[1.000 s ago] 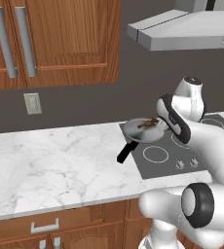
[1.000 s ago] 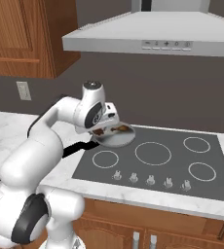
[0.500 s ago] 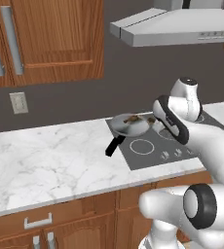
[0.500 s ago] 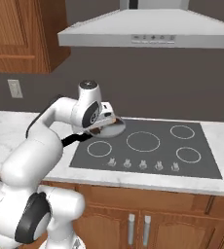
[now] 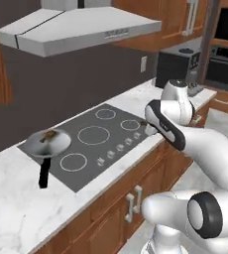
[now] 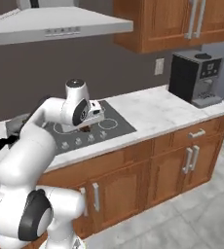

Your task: Take the chicken drumsticks from the pan and place one on each plate on the dining counter.

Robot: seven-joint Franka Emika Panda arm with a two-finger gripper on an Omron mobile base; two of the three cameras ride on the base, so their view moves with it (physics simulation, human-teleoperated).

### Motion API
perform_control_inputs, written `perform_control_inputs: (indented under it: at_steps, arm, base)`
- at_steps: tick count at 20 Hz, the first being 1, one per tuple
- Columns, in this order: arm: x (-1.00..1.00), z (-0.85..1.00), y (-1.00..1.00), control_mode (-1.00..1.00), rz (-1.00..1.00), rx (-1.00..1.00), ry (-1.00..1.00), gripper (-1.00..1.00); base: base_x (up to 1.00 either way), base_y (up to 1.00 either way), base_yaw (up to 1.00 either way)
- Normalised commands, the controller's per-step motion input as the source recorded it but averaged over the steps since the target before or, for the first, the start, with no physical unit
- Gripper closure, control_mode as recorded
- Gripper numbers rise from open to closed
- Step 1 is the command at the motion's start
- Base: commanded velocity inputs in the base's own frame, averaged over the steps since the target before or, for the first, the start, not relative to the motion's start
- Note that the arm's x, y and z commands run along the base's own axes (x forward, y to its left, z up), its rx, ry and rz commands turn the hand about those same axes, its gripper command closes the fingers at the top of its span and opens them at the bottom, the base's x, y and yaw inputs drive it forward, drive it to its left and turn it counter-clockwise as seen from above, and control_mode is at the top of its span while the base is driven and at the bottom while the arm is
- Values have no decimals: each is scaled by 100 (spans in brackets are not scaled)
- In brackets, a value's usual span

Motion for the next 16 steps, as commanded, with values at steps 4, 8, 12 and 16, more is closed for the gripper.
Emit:
perform_control_inputs:
  at_steps: [4,8,12,16]
  arm:
    - [0,0,0,100,0,0,0,100]
    - [0,0,0,100,0,0,0,100]
    - [0,0,0,100,0,0,0,100]
    - [0,0,0,100,0,0,0,100]
  base:
    - [-2,11,-100]
    - [0,7,-100]
    - [0,4,-100]
    - [0,4,-100]
